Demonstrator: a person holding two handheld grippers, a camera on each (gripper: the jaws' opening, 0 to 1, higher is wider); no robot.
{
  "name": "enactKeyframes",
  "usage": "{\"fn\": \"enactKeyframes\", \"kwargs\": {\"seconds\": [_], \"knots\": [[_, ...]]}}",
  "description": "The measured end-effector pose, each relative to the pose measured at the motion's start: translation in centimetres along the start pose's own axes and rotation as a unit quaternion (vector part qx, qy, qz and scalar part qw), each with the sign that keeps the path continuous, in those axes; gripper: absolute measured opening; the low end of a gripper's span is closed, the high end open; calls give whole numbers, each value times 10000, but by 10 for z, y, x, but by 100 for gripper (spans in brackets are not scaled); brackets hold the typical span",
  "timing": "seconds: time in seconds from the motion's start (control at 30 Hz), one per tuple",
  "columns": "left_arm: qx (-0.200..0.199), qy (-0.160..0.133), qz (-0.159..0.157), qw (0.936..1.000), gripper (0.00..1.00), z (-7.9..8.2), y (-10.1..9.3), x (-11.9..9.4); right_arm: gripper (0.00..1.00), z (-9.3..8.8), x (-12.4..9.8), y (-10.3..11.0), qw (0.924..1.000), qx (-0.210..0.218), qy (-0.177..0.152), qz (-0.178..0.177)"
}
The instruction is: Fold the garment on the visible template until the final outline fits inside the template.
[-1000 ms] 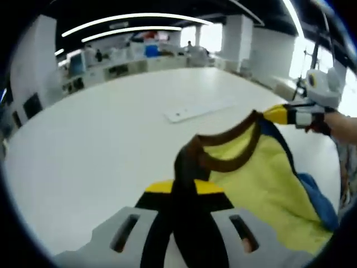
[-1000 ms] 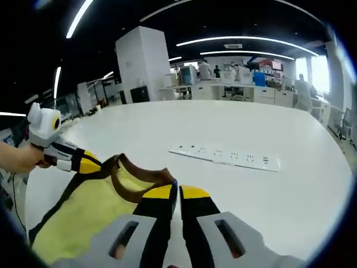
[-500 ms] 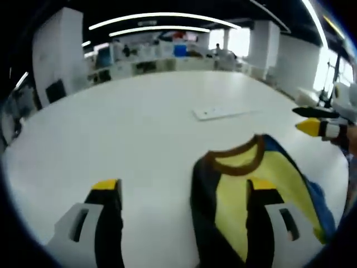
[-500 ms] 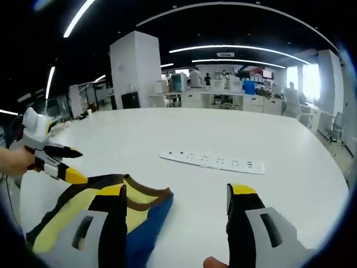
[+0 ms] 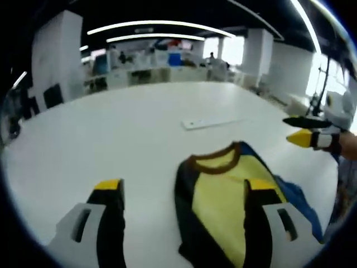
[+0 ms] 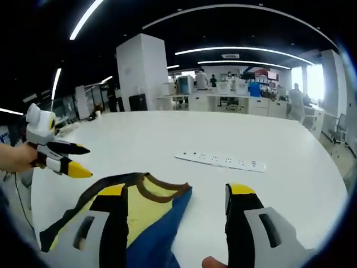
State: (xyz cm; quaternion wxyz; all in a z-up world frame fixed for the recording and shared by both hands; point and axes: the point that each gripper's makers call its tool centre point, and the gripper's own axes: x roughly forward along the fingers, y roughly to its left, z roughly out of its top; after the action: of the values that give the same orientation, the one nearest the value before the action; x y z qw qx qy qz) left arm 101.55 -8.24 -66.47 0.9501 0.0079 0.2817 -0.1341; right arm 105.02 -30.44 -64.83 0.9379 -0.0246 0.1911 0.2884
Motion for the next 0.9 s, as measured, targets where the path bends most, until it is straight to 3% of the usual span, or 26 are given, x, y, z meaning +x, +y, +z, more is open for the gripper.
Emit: {"fn": "enactKeyframes", "kwargs": {"seconds": [0.3,0.9], "knots": [[-29,-269,-121,9996,83,5,-14,-45,71,5,-50,29,9998,51,-86,142],[-13,-163,-407,9990,82,-23,-36,-101,71,-14,-115,51,9994,247,61,214]]}}
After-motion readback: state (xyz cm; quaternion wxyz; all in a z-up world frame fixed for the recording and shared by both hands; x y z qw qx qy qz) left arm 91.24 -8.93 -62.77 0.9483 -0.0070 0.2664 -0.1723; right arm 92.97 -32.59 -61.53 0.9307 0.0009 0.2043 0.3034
